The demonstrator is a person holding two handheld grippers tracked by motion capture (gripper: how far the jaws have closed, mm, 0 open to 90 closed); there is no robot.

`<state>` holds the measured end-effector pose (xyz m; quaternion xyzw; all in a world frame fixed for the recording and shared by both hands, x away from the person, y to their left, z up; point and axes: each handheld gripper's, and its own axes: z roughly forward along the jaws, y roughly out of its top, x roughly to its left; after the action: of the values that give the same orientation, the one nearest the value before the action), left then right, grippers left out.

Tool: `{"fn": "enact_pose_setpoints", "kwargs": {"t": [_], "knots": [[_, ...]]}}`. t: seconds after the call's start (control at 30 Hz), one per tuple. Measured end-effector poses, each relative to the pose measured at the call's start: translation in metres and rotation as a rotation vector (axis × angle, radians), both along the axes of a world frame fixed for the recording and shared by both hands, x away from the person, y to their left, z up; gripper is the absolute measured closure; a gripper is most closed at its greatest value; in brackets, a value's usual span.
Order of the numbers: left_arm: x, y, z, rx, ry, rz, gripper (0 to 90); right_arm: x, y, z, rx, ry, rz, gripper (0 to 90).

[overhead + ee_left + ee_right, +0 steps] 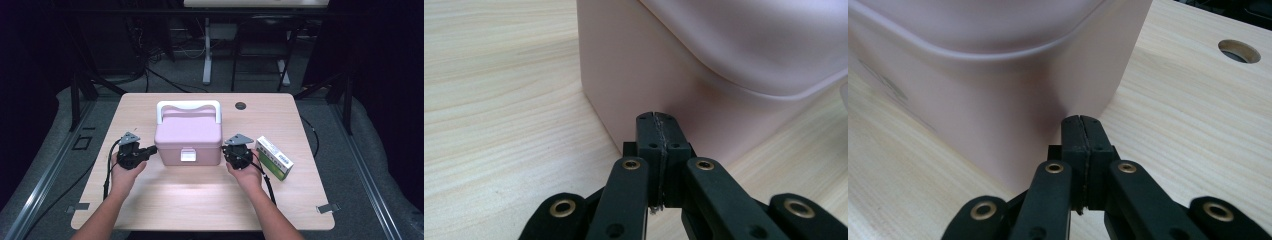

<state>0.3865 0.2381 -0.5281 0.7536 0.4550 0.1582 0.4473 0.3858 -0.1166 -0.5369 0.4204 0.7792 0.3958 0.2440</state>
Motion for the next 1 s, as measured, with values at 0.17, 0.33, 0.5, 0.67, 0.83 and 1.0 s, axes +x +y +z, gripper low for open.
{"fn": "enact_pose_setpoints", "kwargs": {"t": [0.17,0.33,0.5,0.67,0.83,1.0], "knots": [[-0.006,-0.001,0.001,0.008,0.000,-0.016,90.0,-0.006,-0.002,0.000,0.005,0.001,0.003,90.0],[-0.010,-0.001,0.001,0.016,-0.001,-0.024,90.0,-0.012,-0.003,0.000,0.007,0.004,0.012,90.0],[-0.016,-0.001,0.003,0.035,-0.001,-0.033,90.0,-0.018,-0.004,0.000,0.002,0.005,0.024,90.0],[-0.020,-0.001,0.002,0.032,-0.010,-0.034,90.0,-0.023,-0.005,0.000,-0.003,0.004,0.035,90.0],[-0.025,0.000,0.003,0.042,-0.004,-0.050,90.0,-0.028,-0.006,0.001,0.001,0.011,0.044,90.0],[-0.031,0.001,0.003,0.039,-0.005,-0.064,90.0,-0.035,-0.007,0.001,-0.002,0.014,0.056,90.0]]}}
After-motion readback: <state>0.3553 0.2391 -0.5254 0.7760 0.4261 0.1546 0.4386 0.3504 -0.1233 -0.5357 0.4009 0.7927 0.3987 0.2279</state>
